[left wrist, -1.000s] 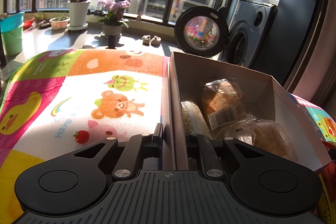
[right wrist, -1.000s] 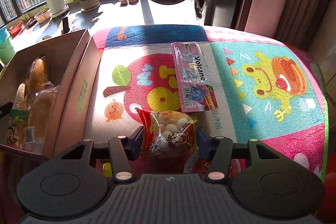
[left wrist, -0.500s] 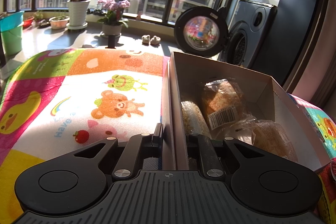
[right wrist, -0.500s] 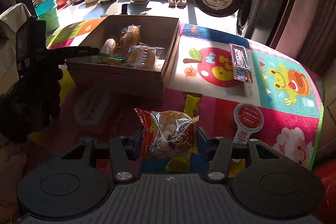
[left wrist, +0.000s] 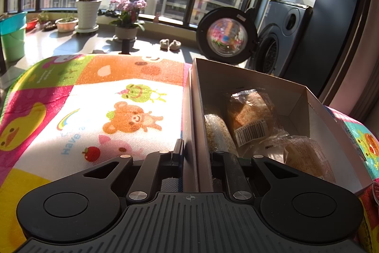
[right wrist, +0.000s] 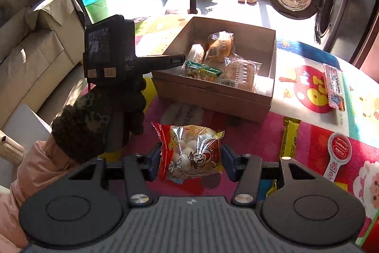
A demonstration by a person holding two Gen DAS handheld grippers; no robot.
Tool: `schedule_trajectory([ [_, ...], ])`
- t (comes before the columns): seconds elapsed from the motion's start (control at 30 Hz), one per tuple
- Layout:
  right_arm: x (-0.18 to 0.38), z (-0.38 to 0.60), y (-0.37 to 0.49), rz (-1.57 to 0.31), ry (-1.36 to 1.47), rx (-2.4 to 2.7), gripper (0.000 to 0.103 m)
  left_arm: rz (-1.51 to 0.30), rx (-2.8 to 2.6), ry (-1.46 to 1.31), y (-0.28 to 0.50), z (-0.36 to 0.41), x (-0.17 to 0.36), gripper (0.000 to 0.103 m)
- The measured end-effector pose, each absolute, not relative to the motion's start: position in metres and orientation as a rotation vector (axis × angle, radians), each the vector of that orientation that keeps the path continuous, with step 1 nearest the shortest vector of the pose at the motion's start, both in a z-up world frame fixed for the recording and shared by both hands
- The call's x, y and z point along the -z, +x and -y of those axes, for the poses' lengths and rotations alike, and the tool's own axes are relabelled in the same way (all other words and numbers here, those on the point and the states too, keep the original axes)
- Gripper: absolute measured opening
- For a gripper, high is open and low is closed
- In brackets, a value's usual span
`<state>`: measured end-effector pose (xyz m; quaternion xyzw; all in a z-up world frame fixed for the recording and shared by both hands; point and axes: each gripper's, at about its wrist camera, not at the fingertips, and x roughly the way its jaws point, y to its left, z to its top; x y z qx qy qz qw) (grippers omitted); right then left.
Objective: Organize objects
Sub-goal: 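Carry the red snack pack into the box and open the right tool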
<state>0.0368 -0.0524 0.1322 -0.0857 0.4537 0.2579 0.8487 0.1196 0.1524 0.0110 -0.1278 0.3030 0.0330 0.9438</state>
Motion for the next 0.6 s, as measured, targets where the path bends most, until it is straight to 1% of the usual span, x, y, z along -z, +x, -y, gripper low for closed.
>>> schedule_trajectory([
  [0.13,-0.141,0.037,0.076,-0.882,-0.132,-0.498,0.052,-0.617,-0.067,-0.260,0.120,-0.153,-0.011,0.016],
  [0.2,-0.141,0.026,0.095,-0.807,-0.122,-0.466,0.052,-0.617,-0.067,-0.260,0.120,-0.152,-0.011,0.016],
  [0.27,-0.141,0.019,0.113,-0.755,-0.095,-0.450,0.055,-0.618,-0.067,-0.260,0.120,-0.152,-0.011,0.016],
  [0.33,-0.137,0.016,0.131,-0.754,-0.060,-0.426,0.064,-0.618,-0.067,-0.258,0.120,-0.152,-0.010,0.016],
  [0.47,-0.129,0.030,0.141,-0.772,-0.014,-0.405,0.065,-0.618,-0.069,-0.248,0.120,-0.151,-0.009,0.015],
  [0.57,-0.126,0.053,0.133,-0.743,-0.034,-0.372,0.065,-0.618,-0.068,-0.249,0.120,-0.150,-0.009,0.015],
  [0.6,-0.126,0.064,0.129,-0.728,-0.044,-0.359,0.067,-0.617,-0.068,-0.248,0.120,-0.150,-0.009,0.015],
])
